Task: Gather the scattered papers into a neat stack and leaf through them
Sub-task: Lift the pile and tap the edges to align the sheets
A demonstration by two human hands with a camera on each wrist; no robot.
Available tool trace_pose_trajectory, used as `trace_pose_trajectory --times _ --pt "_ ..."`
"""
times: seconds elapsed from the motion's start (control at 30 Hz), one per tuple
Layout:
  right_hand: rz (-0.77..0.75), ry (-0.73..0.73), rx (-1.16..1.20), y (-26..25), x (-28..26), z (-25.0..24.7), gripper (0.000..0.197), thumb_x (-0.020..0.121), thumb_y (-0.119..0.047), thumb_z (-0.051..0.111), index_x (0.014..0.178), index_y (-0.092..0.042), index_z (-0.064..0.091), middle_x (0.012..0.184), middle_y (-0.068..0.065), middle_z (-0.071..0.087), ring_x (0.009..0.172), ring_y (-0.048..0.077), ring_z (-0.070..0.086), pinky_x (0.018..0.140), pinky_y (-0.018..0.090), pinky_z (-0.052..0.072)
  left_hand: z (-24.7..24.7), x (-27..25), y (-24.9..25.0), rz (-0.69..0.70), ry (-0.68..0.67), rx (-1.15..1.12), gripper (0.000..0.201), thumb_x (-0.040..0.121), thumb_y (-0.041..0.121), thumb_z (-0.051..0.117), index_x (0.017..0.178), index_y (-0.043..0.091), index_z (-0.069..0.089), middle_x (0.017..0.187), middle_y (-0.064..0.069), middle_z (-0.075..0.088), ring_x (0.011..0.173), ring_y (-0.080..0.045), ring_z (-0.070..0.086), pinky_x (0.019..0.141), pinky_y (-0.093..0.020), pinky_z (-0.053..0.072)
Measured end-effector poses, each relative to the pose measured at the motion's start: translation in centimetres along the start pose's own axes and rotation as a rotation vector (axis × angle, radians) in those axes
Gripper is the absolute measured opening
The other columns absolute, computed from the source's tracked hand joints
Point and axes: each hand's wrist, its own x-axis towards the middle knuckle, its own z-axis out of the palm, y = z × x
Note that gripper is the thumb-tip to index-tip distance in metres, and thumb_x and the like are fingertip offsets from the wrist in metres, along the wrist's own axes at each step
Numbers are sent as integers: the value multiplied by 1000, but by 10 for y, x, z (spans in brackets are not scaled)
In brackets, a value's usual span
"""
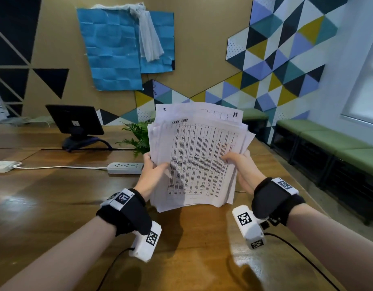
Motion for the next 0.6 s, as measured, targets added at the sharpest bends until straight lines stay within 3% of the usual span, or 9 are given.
trace_pose_trajectory --times 0.03,0.13,0.23,0.3,0.43,0.5,0.6 --pt "-3 4 -15 0 0 3 43 83 1 57 117 -15 36 110 4 56 90 15 58 74 32 50 0 0 -2 -1 3 2 40 90 4 55 115 17 28 98 9 48 101 -15 50 84 -25 43" --pt "-39 0 -8 -5 -3 5 41 88 -2 55 121 -13 35 110 4 59 90 14 60 76 31 51 0 -1 -5 10 39 -2 42 90 3 55 121 14 30 106 2 52 97 -12 54 75 -14 48" --pt "-74 -35 -63 -5 -8 10 35 93 -10 54 127 -11 46 119 6 64 102 18 64 93 40 51 2 -4 -8 32 45 39 42 93 5 51 132 11 37 120 -3 57 112 -19 57 95 -29 47" --pt "-106 -34 -64 -6 -12 16 30 95 -12 50 124 -8 55 120 11 66 109 26 64 99 47 48 7 -7 -7 87 70 69 35 97 7 45 131 15 44 121 -1 58 111 -17 57 96 -31 44" --pt "-182 -31 -5 -10 -17 16 25 96 -10 49 119 -16 55 112 1 68 104 19 65 93 39 51 13 -12 -14 178 151 110 30 98 17 38 128 20 41 130 -3 55 119 -19 53 106 -39 42" --pt "-217 -21 -59 -10 -18 11 37 90 -7 57 125 -13 48 118 3 65 104 16 65 89 36 53 12 -15 -20 182 110 119 19 96 18 42 111 30 39 123 -5 56 111 -20 58 96 -38 51" --pt "-258 -3 -80 -15 -14 1 38 85 1 62 115 -12 41 105 1 62 78 -6 68 63 13 54 7 -19 -23 146 42 81 34 93 9 52 115 26 33 114 2 56 100 -11 60 73 -17 53"
